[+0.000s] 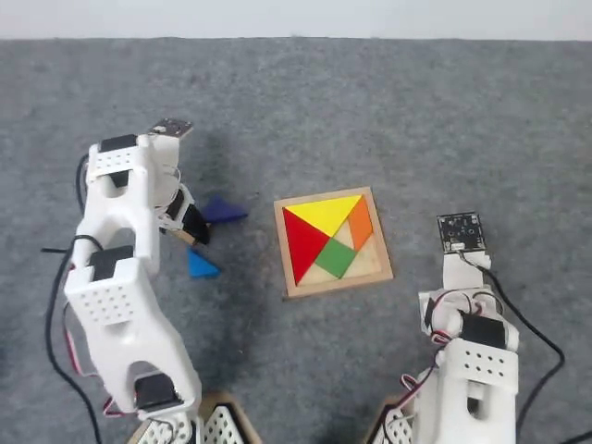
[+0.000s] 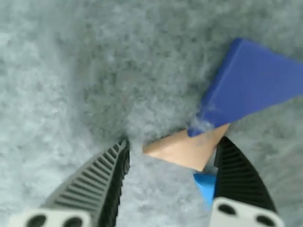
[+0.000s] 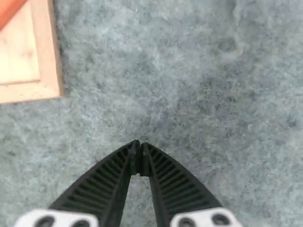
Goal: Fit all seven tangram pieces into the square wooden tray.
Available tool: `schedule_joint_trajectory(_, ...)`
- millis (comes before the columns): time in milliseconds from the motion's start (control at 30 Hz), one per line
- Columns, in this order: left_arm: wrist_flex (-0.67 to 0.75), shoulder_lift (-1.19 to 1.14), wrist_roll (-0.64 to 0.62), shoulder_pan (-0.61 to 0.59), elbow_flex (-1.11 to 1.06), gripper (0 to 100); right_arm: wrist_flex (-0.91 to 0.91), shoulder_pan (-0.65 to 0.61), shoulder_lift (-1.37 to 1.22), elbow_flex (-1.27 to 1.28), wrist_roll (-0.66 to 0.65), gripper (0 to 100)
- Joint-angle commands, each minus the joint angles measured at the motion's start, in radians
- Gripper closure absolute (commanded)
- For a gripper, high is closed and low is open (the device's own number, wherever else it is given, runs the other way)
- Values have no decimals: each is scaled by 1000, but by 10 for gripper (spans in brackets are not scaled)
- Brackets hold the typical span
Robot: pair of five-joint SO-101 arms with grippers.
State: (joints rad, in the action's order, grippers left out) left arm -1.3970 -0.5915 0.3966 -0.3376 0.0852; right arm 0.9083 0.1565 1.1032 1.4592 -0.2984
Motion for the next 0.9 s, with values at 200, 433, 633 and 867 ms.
schedule_joint_trajectory(200,37,112,465,-2,58,750,-24,8,12,-9,-5,988)
schedule_joint_trajectory(433,-25,199,736,8,56,699,-56,8,13,11,-11,988)
schedule_joint_trajectory(633,-29,147,872,12,56,703,-56,8,13,11,-11,988)
schedule_joint_trajectory(867,-28,80,881,44,56,708,-56,8,13,11,-9,988)
